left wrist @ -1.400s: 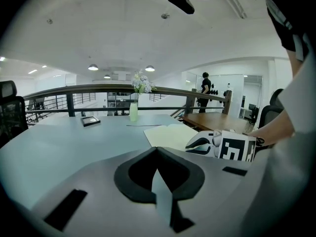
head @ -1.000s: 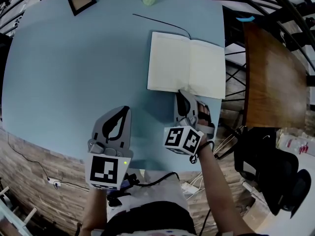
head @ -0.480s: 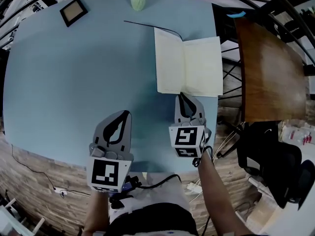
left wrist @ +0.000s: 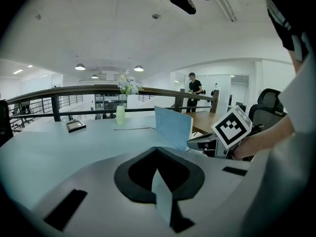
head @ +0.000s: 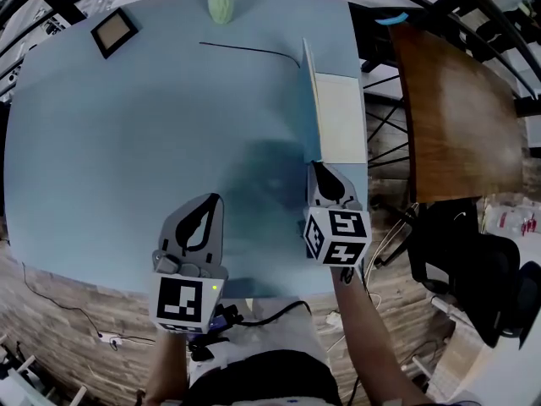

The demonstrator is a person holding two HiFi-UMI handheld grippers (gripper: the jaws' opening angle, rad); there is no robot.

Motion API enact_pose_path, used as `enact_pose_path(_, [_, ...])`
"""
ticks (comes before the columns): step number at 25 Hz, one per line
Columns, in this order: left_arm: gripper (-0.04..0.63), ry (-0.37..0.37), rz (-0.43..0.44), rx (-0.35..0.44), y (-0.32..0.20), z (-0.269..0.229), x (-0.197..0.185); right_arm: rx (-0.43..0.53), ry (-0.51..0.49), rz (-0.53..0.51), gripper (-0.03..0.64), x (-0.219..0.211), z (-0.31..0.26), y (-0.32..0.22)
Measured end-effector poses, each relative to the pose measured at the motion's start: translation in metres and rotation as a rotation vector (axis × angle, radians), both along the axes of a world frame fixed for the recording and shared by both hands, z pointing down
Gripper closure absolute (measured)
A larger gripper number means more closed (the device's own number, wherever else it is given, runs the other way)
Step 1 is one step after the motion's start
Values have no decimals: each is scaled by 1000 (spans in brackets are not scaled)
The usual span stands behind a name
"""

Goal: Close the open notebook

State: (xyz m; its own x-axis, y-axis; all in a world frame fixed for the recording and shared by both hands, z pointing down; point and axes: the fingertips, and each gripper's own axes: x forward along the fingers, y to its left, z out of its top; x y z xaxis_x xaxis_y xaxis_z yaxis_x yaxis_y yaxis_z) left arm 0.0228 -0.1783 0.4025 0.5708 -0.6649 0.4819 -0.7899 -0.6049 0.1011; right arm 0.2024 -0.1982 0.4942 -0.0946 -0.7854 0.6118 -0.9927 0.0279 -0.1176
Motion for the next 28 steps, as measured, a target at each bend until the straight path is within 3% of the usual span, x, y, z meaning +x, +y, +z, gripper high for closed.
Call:
enact_pose_path(8, [578,4,12,3,-1,-1,2,-47,-215,169,577,20,9,3])
enact_pose_path(13, [578,6,15,1,2,-2,4,-90,-288,236,575,31,17,6])
enact_pose_path(21, [578,4,31,12,6,-6,5,-186,-305,245,572,39,29,7])
enact_pose_path(28, [578,-16,46,48,9,-17,1,-169,-267,260,554,34,26,16])
